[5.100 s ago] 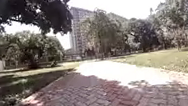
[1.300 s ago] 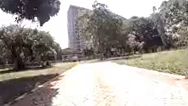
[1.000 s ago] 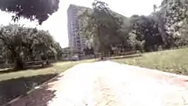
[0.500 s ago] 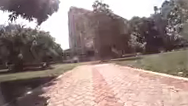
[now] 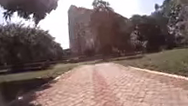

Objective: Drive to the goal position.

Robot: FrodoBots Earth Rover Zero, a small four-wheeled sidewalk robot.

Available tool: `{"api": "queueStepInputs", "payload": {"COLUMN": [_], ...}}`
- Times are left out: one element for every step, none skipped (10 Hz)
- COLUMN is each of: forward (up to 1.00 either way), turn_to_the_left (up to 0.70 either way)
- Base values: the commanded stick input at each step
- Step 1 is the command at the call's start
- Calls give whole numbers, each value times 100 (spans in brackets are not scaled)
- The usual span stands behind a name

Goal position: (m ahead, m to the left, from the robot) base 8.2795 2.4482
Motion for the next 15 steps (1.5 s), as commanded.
{"api": "queueStepInputs", "payload": {"forward": [70,70,70,70,70,70,70,70,70,70,70,70,70,70,70], "turn_to_the_left": [0,0,0,0,0,0,0,0,0,0,0,0,0,0,0]}}
